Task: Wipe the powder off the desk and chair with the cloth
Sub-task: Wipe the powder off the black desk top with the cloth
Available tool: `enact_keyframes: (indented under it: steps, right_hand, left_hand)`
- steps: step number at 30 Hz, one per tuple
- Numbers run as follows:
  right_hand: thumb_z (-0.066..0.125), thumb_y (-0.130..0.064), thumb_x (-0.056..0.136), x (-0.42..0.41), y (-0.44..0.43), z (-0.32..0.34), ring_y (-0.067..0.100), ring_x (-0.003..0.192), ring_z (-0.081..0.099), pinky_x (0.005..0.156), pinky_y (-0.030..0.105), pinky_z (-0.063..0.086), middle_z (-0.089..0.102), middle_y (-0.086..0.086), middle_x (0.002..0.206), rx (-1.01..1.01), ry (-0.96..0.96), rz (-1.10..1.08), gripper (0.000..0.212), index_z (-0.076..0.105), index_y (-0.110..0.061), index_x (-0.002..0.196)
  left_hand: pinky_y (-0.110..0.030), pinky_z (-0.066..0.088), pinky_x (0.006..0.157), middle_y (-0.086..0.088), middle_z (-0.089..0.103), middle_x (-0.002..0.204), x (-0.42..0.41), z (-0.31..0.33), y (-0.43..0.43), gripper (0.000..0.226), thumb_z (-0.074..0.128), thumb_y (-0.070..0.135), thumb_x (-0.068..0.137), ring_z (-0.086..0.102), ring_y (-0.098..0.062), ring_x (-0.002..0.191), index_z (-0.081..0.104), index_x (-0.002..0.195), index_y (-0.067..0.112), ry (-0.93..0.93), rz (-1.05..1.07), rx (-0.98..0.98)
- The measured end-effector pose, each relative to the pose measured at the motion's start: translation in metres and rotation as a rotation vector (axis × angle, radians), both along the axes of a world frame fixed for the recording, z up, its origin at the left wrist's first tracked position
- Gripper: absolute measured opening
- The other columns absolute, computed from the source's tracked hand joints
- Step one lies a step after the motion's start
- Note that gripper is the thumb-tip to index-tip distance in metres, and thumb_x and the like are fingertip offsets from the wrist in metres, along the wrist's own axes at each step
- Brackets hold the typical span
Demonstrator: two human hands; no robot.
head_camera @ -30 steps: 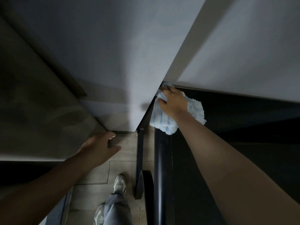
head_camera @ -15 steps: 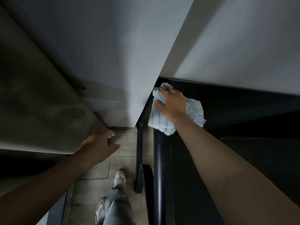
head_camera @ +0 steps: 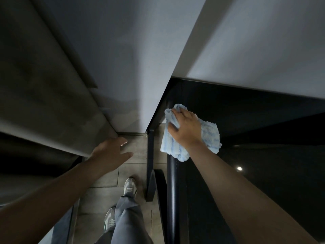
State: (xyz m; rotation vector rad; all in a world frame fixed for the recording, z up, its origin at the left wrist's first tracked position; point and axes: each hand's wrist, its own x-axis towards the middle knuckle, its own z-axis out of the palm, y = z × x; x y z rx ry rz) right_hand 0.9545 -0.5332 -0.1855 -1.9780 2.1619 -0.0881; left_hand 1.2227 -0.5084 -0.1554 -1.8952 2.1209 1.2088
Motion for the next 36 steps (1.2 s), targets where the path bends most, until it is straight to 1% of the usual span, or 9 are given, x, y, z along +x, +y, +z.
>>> enact_keyframes:
  steps: [5, 10, 12, 16, 20, 26, 30, 34, 36]
  right_hand:
    - [0.054, -0.044, 0.087, 0.007, 0.032, 0.002, 0.029, 0.133, 0.04, 0.107, 0.046, 0.037, 0.046, 0.001, 0.145, 0.028, -0.012, -0.021, 0.059, 0.046, -0.025, 0.141]
    - [0.056, -0.043, 0.086, 0.015, 0.066, 0.001, 0.029, 0.133, 0.041, 0.108, 0.044, 0.037, 0.045, 0.0, 0.145, 0.02, 0.004, -0.03, 0.058, 0.047, -0.025, 0.14]
    - [0.055, -0.044, 0.087, 0.019, 0.079, 0.001, 0.028, 0.134, 0.039, 0.108, 0.045, 0.036, 0.044, -0.001, 0.146, 0.037, 0.014, -0.033, 0.058, 0.046, -0.026, 0.141]
    - [0.055, -0.044, 0.086, 0.027, 0.105, 0.003, 0.028, 0.133, 0.039, 0.104, 0.046, 0.039, 0.044, -0.002, 0.144, 0.053, 0.039, -0.034, 0.058, 0.046, -0.026, 0.141]
    - [0.055, -0.044, 0.086, 0.035, 0.135, 0.003, 0.028, 0.134, 0.037, 0.104, 0.046, 0.039, 0.043, -0.002, 0.145, 0.067, 0.051, -0.041, 0.059, 0.045, -0.025, 0.141]
    - [0.056, -0.044, 0.086, 0.049, 0.177, 0.003, 0.03, 0.133, 0.037, 0.102, 0.047, 0.04, 0.043, -0.002, 0.144, 0.086, 0.068, -0.057, 0.058, 0.046, -0.025, 0.14]
    - [0.058, -0.043, 0.084, 0.058, 0.209, 0.005, 0.03, 0.132, 0.038, 0.1, 0.047, 0.041, 0.044, 0.0, 0.142, 0.088, 0.073, -0.068, 0.058, 0.047, -0.025, 0.139]
    - [0.056, -0.044, 0.086, 0.067, 0.243, 0.008, 0.027, 0.135, 0.034, 0.104, 0.044, 0.039, 0.038, -0.002, 0.146, 0.156, 0.12, -0.043, 0.06, 0.04, -0.027, 0.142]
    - [0.055, -0.043, 0.086, 0.071, 0.259, 0.01, 0.026, 0.136, 0.033, 0.105, 0.043, 0.038, 0.037, -0.002, 0.147, 0.174, 0.12, -0.038, 0.06, 0.04, -0.028, 0.142]
  left_hand:
    - [-0.033, 0.046, 0.095, -0.003, 0.058, 0.128, 0.004, 0.004, 0.016, 0.055, 0.065, 0.044, 0.086, 0.056, -0.022, 0.114, 0.051, 0.133, 0.019, -0.023, -0.027, 0.025]
    - [-0.033, 0.045, 0.096, -0.003, 0.059, 0.129, 0.008, 0.004, 0.036, 0.055, 0.066, 0.043, 0.085, 0.056, -0.023, 0.117, 0.053, 0.133, 0.019, -0.024, -0.029, 0.013]
    - [-0.033, 0.044, 0.098, -0.003, 0.059, 0.131, 0.011, 0.003, 0.044, 0.056, 0.066, 0.042, 0.085, 0.055, -0.023, 0.119, 0.052, 0.134, 0.018, -0.023, -0.028, 0.012]
    - [-0.031, 0.042, 0.1, 0.0, 0.058, 0.134, 0.016, 0.001, 0.063, 0.057, 0.067, 0.042, 0.085, 0.053, -0.019, 0.123, 0.053, 0.134, 0.018, -0.016, -0.03, 0.009]
    - [-0.029, 0.044, 0.096, 0.001, 0.06, 0.129, 0.025, -0.001, 0.084, 0.056, 0.069, 0.045, 0.083, 0.056, -0.019, 0.118, 0.054, 0.132, 0.021, -0.036, -0.026, -0.002]
    - [-0.031, 0.042, 0.1, 0.001, 0.059, 0.131, 0.038, -0.005, 0.113, 0.057, 0.067, 0.044, 0.085, 0.054, -0.019, 0.121, 0.052, 0.134, 0.019, -0.045, -0.09, 0.009]
    - [-0.032, 0.043, 0.099, 0.001, 0.06, 0.126, 0.044, -0.006, 0.133, 0.055, 0.066, 0.045, 0.085, 0.055, -0.019, 0.117, 0.053, 0.132, 0.019, -0.043, -0.125, 0.02]
    - [-0.033, 0.044, 0.099, 0.0, 0.06, 0.128, 0.044, -0.006, 0.15, 0.055, 0.067, 0.045, 0.084, 0.056, -0.02, 0.118, 0.053, 0.132, 0.02, -0.03, -0.133, 0.011]
    - [-0.032, 0.044, 0.099, 0.0, 0.06, 0.128, 0.042, -0.006, 0.158, 0.055, 0.067, 0.045, 0.084, 0.055, -0.019, 0.118, 0.054, 0.131, 0.021, -0.015, -0.126, 0.02]
